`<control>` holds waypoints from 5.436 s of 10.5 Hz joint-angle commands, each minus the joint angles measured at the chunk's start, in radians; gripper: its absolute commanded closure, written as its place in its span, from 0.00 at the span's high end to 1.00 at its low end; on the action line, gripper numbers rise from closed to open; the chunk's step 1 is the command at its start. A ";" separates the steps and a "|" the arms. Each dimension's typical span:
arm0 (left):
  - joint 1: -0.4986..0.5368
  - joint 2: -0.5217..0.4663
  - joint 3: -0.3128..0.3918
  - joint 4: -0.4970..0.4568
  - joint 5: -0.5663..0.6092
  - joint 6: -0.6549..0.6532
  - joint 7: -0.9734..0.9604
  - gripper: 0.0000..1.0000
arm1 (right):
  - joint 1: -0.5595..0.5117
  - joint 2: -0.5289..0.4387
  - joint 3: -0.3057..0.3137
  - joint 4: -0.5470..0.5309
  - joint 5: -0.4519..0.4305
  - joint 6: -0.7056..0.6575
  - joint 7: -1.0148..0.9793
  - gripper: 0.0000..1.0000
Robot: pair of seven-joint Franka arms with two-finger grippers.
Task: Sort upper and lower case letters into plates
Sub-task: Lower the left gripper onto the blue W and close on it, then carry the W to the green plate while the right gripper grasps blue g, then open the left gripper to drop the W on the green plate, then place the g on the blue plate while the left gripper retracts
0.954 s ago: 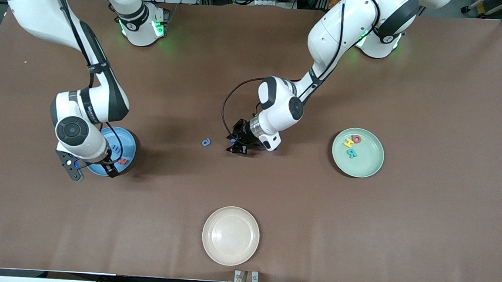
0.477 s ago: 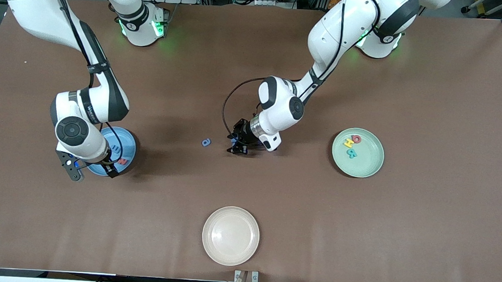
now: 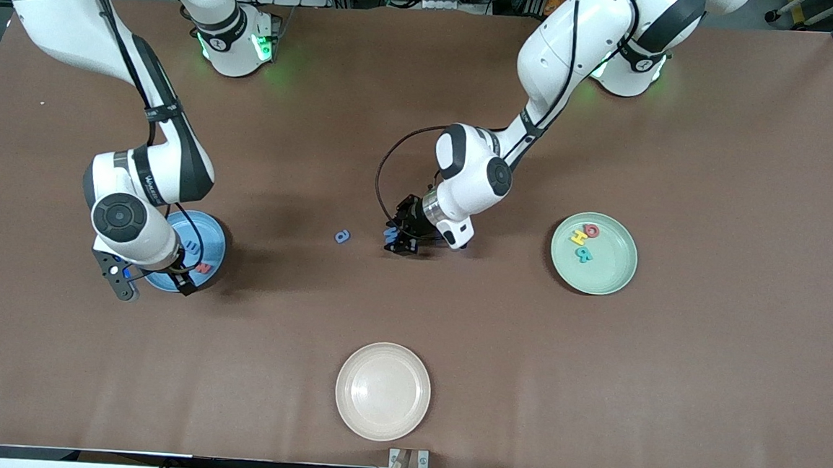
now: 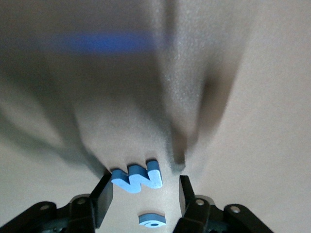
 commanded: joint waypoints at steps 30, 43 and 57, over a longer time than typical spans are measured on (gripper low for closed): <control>0.716 -0.395 0.142 -0.250 0.835 -1.091 1.066 0.30 | 0.379 0.103 0.095 -0.119 0.193 0.284 0.303 1.00; 0.684 -0.508 0.107 -0.170 0.855 -1.168 1.003 1.00 | 0.282 -0.033 0.093 -0.113 0.180 0.171 0.294 0.00; 0.676 -0.884 0.026 0.164 1.059 -1.493 1.194 1.00 | -0.167 -0.232 0.090 -0.124 0.015 -0.127 -0.356 1.00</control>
